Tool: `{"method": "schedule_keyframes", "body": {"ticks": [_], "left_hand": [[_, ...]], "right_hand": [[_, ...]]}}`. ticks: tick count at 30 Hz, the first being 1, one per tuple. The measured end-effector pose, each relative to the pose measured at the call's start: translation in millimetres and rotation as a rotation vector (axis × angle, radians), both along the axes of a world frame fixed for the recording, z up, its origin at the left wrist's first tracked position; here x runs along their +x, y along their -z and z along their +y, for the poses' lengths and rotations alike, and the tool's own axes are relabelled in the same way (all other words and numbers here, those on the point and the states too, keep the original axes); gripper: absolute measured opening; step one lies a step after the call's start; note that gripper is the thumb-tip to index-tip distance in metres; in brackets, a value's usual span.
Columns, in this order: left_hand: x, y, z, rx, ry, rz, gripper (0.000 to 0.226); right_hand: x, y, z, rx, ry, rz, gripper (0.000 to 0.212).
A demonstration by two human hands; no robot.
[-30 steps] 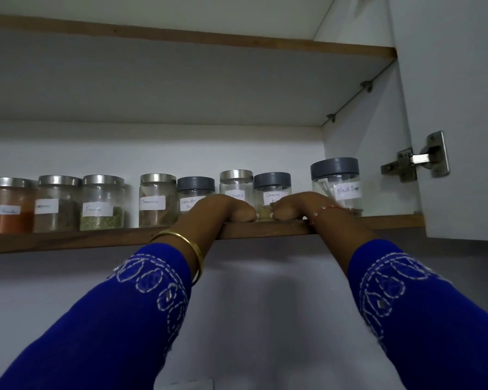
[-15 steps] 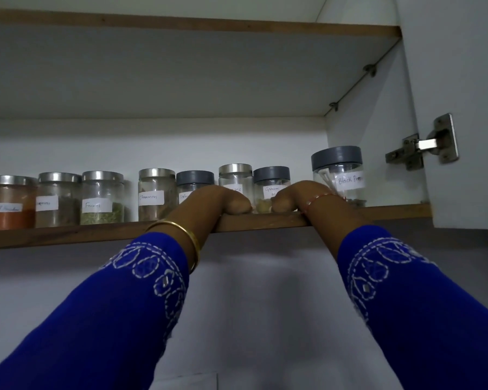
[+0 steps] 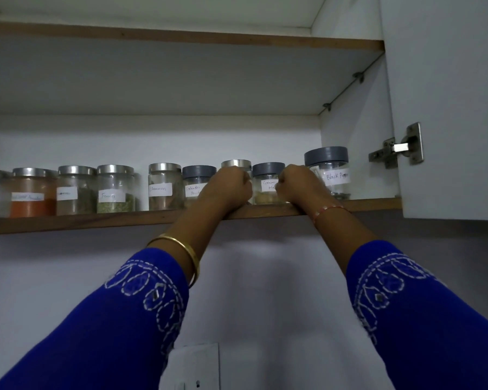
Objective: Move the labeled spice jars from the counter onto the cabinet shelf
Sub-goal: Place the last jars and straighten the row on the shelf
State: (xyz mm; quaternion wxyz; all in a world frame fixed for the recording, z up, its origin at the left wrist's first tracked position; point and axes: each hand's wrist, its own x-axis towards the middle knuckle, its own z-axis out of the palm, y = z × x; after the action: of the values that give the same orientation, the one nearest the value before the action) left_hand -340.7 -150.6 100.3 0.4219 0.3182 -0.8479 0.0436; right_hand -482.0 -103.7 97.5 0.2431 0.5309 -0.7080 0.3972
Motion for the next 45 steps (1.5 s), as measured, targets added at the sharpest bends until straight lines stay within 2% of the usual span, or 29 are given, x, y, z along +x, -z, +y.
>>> {"method": "schedule_keyframes", "body": {"ticks": [6,12,14,16,19,22,28,32,37,45], "left_hand": [[9.4,26.7,18.6,-0.128,-0.017,0.021,0.033],[24.3,58.7,36.4,-0.394,-0.074,-0.03,0.032],[29.4,67.1,38.4,-0.37,-0.035,-0.04,0.03],[33.8,71.1,41.1,-0.317,-0.037,-0.093,0.037],[38.8,76.0,49.1,-0.289,-0.07,-0.175,0.046],[41.8,76.8,57.1,-0.274,-0.087,-0.237,0.052],[40.7,74.2,69.8,-0.211,-0.099,-0.26,0.051],[28.2,70.5,75.4,-0.169,-0.06,-0.175,0.04],[-16.1,61.8,95.9,-0.125,0.058,-0.166,0.033],[-94.4,38.8,111.6,0.007,-0.014,-0.332,0.041]], "right_hand": [[4.9,23.2,26.1,-0.122,0.032,-0.013,0.032],[17.1,62.9,49.6,-0.182,0.199,0.342,0.052],[20.0,70.7,58.1,-0.18,0.189,0.308,0.052],[20.4,75.3,63.6,-0.1,0.178,0.275,0.038],[21.7,76.4,77.7,0.005,0.092,0.25,0.041],[24.0,69.4,92.5,0.092,0.1,0.252,0.04],[21.3,61.2,107.9,0.215,0.063,0.173,0.037],[0.4,58.3,110.4,0.104,-0.018,0.05,0.037],[-35.4,45.0,117.9,-0.111,-0.008,-0.105,0.041],[-76.2,23.7,99.4,-0.169,-0.084,-0.188,0.037]]}}
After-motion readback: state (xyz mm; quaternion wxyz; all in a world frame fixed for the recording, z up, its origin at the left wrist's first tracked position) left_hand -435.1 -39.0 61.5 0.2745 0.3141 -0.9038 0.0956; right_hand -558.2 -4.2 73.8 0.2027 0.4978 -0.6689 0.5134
